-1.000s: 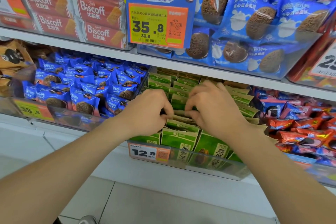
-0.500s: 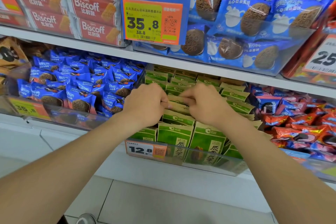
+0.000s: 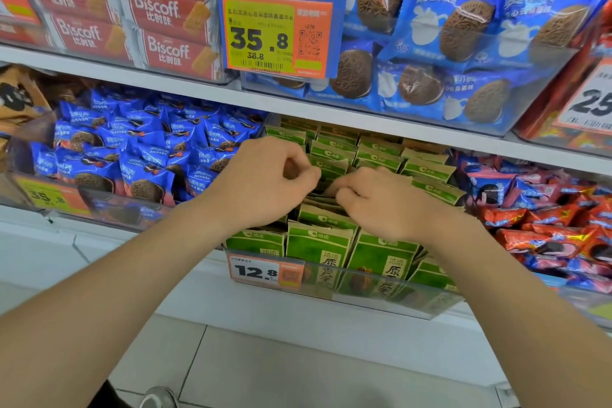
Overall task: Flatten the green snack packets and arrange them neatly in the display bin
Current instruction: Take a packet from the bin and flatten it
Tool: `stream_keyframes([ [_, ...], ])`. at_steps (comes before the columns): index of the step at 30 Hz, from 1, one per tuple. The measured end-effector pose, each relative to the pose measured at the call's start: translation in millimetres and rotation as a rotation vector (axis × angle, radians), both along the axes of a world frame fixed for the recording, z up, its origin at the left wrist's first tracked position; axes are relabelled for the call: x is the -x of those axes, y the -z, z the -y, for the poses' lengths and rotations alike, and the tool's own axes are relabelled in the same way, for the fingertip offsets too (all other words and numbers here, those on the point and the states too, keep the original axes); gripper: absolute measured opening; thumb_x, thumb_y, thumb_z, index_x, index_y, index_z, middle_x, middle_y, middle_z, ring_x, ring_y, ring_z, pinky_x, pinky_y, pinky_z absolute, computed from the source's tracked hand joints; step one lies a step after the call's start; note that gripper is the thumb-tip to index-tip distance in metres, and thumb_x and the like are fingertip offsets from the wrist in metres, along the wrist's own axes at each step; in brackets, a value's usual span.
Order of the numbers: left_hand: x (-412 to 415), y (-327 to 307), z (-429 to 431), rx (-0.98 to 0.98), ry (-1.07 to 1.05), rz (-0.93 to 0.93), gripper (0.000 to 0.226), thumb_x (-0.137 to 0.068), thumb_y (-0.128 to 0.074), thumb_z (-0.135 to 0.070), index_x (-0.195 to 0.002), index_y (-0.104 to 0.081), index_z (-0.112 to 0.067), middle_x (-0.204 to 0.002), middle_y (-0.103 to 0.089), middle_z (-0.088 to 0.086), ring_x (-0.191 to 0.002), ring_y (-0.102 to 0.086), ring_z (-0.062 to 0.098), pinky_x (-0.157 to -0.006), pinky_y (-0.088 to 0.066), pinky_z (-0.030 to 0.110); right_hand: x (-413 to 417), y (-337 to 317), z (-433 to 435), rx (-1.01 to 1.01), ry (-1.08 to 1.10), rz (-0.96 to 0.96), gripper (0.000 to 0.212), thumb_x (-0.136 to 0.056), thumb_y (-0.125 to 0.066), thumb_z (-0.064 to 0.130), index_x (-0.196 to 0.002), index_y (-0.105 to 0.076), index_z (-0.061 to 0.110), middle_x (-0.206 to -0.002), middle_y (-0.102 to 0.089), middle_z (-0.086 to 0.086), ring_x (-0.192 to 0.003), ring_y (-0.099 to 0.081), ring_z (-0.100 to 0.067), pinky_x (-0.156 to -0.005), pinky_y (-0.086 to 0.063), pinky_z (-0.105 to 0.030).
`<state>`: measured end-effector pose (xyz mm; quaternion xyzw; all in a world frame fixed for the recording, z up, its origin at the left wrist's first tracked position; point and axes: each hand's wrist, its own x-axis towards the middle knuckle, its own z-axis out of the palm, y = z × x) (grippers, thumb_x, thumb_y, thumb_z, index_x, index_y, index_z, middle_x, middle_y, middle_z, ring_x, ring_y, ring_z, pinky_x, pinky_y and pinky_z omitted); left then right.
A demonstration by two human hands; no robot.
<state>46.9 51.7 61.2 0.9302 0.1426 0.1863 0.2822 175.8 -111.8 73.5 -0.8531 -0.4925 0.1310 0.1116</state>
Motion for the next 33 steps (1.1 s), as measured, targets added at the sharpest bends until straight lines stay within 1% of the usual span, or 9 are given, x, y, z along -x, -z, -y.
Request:
stream_keyframes([
  [3,2,1,11,-0.139,0.17,-0.224,0.042,-0.099,-0.035,-0.062,-0.089,-0.068,-0.038,-0.09,-0.064,-0.013,-0.092,-0.058,0.011,-0.095,-0.051,0.05,-2,8,-2,-0.201,0.065,0.097,0.033,-0.107,-0.044,0.013,-0.112,-0.077,0.015,-0.089,-0.074,-0.001,-0.078,-0.064,-0.006,-0.081,-0.045,-0.028],
  [6,5,7,15,-0.188,0.208,-0.395,0.075,-0.089,-0.017,-0.082,-0.119,-0.068,-0.035,-0.106,-0.06,-0.01,-0.109,-0.057,0.016,-0.102,-0.047,0.055,-6,15,-7,-0.451,0.157,0.209,0.024,-0.099,-0.065,0.007,-0.115,-0.079,0.018,-0.101,-0.078,0.002,-0.088,-0.07,-0.009,-0.09,-0.057,-0.028],
  [8,9,11,18,-0.203,0.228,-0.408,0.086,-0.085,-0.013,-0.089,-0.132,-0.062,-0.035,-0.115,-0.056,-0.013,-0.117,-0.053,0.016,-0.104,-0.045,0.057,-8,16,-11,-0.382,0.142,0.225,0.027,-0.094,-0.079,0.018,-0.121,-0.079,0.021,-0.114,-0.078,0.0,-0.103,-0.071,-0.016,-0.098,-0.058,-0.034],
  [11,11,13,18,-0.182,0.247,-0.408,0.087,-0.086,-0.013,-0.09,-0.14,-0.056,-0.037,-0.127,-0.058,-0.013,-0.126,-0.052,0.016,-0.109,-0.042,0.059,-9,14,-20,-0.206,0.131,0.375,0.032,-0.09,-0.083,0.037,-0.121,-0.079,0.029,-0.119,-0.076,-0.004,-0.118,-0.065,-0.028,-0.107,-0.05,-0.045],
  [15,11,15,16,-0.202,0.26,-0.4,0.087,-0.086,-0.015,-0.09,-0.145,-0.053,-0.038,-0.136,-0.058,-0.014,-0.132,-0.051,0.016,-0.111,-0.037,0.058,-9,11,-31,-0.123,0.116,0.584,0.019,-0.09,-0.082,0.037,-0.109,-0.08,0.037,-0.124,-0.064,-0.003,-0.125,-0.053,-0.032,-0.105,-0.038,-0.045],
  [19,5,16,11,-0.197,0.261,-0.394,0.09,-0.082,-0.017,-0.096,-0.142,-0.054,-0.04,-0.133,-0.061,-0.016,-0.13,-0.052,0.016,-0.11,-0.034,0.06,-23,19,-40,-0.195,0.247,0.488,0.013,-0.093,-0.075,0.023,-0.1,-0.075,0.033,-0.112,-0.071,-0.001,-0.114,-0.062,-0.032,-0.098,-0.041,-0.043],
  [24,-6,16,8,-0.235,0.268,-0.428,0.11,-0.069,-0.026,-0.107,-0.147,-0.053,-0.035,-0.14,-0.062,-0.013,-0.134,-0.053,0.019,-0.114,-0.034,0.056,-33,22,-50,-0.201,0.353,0.449,0.015,-0.096,-0.064,0.016,-0.107,-0.071,0.023,-0.109,-0.074,-0.008,-0.108,-0.066,-0.036,-0.093,-0.043,-0.043],
  [28,-17,13,8,-0.216,0.248,-0.471,0.125,-0.062,-0.036,-0.109,-0.152,-0.05,-0.024,-0.145,-0.06,-0.003,-0.134,-0.052,0.025,-0.112,-0.045,0.051,-36,19,-54,-0.157,0.369,0.393,0.018,-0.097,-0.059,0.018,-0.111,-0.069,0.025,-0.12,-0.071,-0.007,-0.12,-0.061,-0.033,-0.106,-0.039,-0.046],
  [33,-26,9,5,-0.176,0.254,-0.484,0.119,-0.066,-0.05,-0.104,-0.151,-0.052,-0.02,-0.143,-0.06,-0.001,-0.132,-0.053,0.024,-0.109,-0.05,0.044,-34,17,-49,-0.212,0.362,0.352,0.019,-0.098,-0.058,0.014,-0.112,-0.067,0.022,-0.122,-0.07,-0.01,-0.121,-0.06,-0.035,-0.108,-0.04,-0.046],
])
